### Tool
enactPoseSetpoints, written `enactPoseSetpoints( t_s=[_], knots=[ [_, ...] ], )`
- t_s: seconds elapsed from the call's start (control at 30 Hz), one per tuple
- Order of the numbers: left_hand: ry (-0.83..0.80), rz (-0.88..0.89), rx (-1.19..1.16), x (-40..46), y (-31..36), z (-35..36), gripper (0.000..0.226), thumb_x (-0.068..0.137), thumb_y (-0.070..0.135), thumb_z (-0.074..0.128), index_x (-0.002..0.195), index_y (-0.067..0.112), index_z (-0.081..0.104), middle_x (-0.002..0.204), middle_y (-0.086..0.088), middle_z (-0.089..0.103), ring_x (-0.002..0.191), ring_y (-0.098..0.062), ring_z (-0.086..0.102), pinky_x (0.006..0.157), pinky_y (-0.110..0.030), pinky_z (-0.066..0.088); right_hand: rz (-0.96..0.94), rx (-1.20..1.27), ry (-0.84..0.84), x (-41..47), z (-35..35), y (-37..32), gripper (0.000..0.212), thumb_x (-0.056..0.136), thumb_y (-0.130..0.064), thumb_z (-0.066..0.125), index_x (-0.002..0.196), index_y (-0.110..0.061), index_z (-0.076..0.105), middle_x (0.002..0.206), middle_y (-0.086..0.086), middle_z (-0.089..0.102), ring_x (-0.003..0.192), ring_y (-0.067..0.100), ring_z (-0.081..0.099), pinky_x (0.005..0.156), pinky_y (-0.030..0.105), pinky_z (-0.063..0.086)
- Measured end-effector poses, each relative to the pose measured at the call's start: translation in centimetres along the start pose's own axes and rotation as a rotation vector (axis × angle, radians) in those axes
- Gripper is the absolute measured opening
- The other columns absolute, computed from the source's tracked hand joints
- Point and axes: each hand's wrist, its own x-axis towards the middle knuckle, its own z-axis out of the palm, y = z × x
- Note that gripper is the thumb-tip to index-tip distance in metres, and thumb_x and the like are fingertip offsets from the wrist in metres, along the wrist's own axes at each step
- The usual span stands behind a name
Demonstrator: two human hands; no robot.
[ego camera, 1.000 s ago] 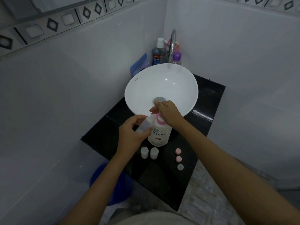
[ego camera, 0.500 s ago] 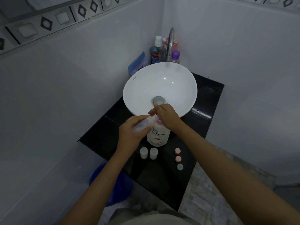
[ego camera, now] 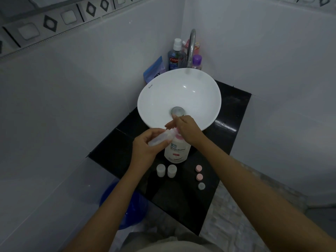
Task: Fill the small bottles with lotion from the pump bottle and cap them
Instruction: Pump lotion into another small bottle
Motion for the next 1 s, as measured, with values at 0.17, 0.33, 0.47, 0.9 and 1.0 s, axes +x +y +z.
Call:
enactPoseSetpoints(
  t_s=[0.17,0.33,0.47,0.9,1.0],
  knots=[
    [0.004,0.023,-0.054,0.2,0.5,-0.2,0.027,0.073,0.013,0.078,0.098,0.021,0.071,0.094,0.008,0.073,0.093,-0.007,0.067,0.073,-0.015,0.052,-0.015,0.083,0.000,0.2,-1.0,-1.1,0.045,0.097,-0.037,0.037,0.085,-0.017,0.075,0.084,-0.009,0.071,0.084,0.002,0.060,0.076,0.019,0.040],
    [0.000,0.015,-0.038,0.4,0.4,-0.2,0.029,0.073,0.014,0.078,0.101,0.017,0.070,0.098,0.001,0.072,0.096,-0.011,0.067,0.075,-0.018,0.054,-0.008,0.070,0.085,0.2,-0.2,-0.8,0.048,0.099,-0.029,0.034,0.084,-0.010,0.075,0.076,-0.002,0.070,0.068,-0.004,0.059,0.069,0.015,0.038],
    [-0.008,-0.005,-0.018,0.2,0.1,-0.1,0.029,0.073,0.013,0.078,0.099,0.022,0.070,0.099,0.002,0.072,0.095,-0.009,0.067,0.074,-0.015,0.052,0.089,0.126,0.030,-0.2,0.2,-0.4,0.047,0.098,-0.035,0.035,0.083,-0.009,0.072,0.095,0.029,0.066,0.059,0.010,0.051,0.057,0.027,0.041],
    [-0.012,0.017,-0.045,0.2,0.5,-0.1,0.028,0.073,0.008,0.078,0.098,0.019,0.070,0.095,0.006,0.072,0.091,-0.003,0.067,0.072,-0.012,0.051,0.075,0.113,0.076,0.0,0.2,-0.3,0.048,0.098,-0.034,0.034,0.088,-0.007,0.073,0.091,0.024,0.068,0.057,0.005,0.054,0.059,0.020,0.044],
    [-0.019,0.014,-0.045,0.0,0.5,0.0,0.029,0.073,0.006,0.077,0.096,0.023,0.069,0.093,0.011,0.071,0.089,0.000,0.066,0.071,-0.011,0.050,0.107,0.100,0.051,0.0,0.3,-0.2,0.047,0.097,-0.037,0.035,0.088,-0.008,0.071,0.096,0.027,0.067,0.058,0.010,0.052,0.057,0.029,0.043]
  ],
)
